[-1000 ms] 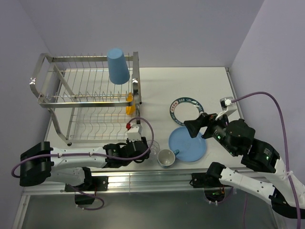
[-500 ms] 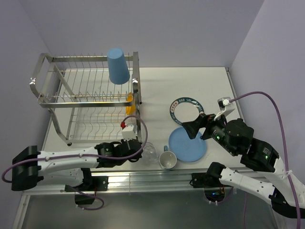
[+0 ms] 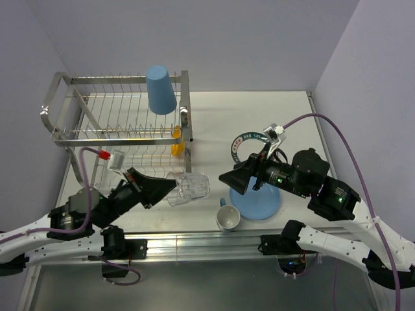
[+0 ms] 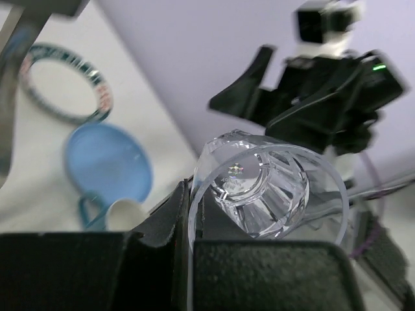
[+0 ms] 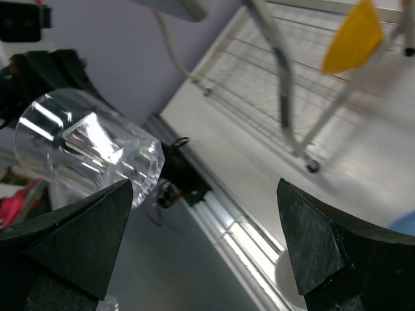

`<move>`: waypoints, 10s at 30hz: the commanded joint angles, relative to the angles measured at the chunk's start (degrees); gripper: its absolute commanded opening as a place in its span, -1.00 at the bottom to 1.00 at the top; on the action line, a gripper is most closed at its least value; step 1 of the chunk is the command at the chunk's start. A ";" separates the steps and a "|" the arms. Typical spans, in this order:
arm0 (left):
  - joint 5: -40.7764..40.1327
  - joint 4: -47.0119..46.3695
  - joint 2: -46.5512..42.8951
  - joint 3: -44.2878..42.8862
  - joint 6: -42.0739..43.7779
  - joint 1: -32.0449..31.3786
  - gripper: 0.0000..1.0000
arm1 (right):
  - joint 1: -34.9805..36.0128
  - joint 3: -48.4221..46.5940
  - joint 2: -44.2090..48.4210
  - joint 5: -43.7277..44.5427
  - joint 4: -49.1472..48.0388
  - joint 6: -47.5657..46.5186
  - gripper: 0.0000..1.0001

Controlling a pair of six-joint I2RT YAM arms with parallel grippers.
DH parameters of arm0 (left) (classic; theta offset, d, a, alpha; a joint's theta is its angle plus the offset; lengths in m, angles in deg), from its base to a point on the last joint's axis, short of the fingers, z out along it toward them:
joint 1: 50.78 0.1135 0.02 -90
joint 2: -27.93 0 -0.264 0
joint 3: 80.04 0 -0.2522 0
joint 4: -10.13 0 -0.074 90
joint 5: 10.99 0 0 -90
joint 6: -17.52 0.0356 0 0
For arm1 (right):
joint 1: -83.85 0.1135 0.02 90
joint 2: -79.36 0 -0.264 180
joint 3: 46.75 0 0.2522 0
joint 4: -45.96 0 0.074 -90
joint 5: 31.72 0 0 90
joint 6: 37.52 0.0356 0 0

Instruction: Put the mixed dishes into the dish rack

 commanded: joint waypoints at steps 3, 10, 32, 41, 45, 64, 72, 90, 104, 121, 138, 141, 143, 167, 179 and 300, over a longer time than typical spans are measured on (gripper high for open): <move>5.83 -14.40 -3.39 -0.40 8.46 -0.35 -1.00 | -0.26 -2.27 -1.27 -19.21 -18.19 5.72 0.99; 9.17 -21.00 0.03 -4.96 11.89 -0.35 -1.00 | -0.17 -1.30 -5.06 -31.89 -38.47 14.50 0.99; 12.34 -28.38 3.81 -9.98 15.14 -0.35 -1.00 | -0.08 -2.53 -12.53 -40.34 -57.84 26.99 0.86; 10.84 -30.14 4.51 -9.89 16.02 -0.35 -1.00 | 1.85 -5.34 -15.95 -38.68 -59.87 28.05 0.29; 10.67 -29.88 5.31 -10.07 16.11 -0.35 -1.00 | 2.64 -7.01 -17.18 -37.80 -58.91 27.35 -1.00; 7.24 -27.85 5.31 -5.59 13.21 -0.35 -0.94 | 3.52 -21.95 -24.74 -29.19 -48.27 18.65 -1.00; 2.33 -23.30 2.15 -5.76 13.47 -0.35 0.73 | 3.61 -24.41 -25.62 -27.69 -42.66 14.88 -1.00; -24.49 6.67 -8.58 -8.74 2.32 -0.35 0.98 | 2.12 -43.21 -37.04 -19.35 -23.06 -0.68 -1.00; -24.49 18.02 -2.17 -11.13 0.64 -0.27 0.93 | 1.94 -79.35 -64.47 2.35 -0.98 -23.36 -1.00; -18.60 20.57 3.10 -6.02 -1.99 -0.35 0.92 | 2.56 -74.51 -68.07 13.71 2.26 -30.31 -1.00; -13.77 17.76 7.50 -5.50 -0.94 -0.35 0.94 | 4.05 -76.18 -68.87 11.07 4.29 -29.87 0.45; -12.89 17.59 10.40 -5.58 -1.29 -0.27 0.94 | 4.84 -76.80 -68.08 11.42 4.11 -29.87 0.58; -12.45 17.24 12.16 -5.06 -1.56 -0.35 0.94 | 5.28 -76.80 -67.20 12.39 3.59 -30.31 0.66; -1.55 5.11 45.11 -8.48 0.11 -2.37 0.84 | 5.28 -44.08 -22.61 25.91 -2.39 -21.01 0.87; 2.93 3.26 60.06 -13.41 -0.15 -3.96 0.61 | 5.28 -13.46 8.55 25.93 12.53 -1.49 0.93; -13.59 -42.99 3.29 14.46 22.71 -14.50 0.73 | 13.72 30.17 -1.91 -11.61 -74.12 26.29 -1.00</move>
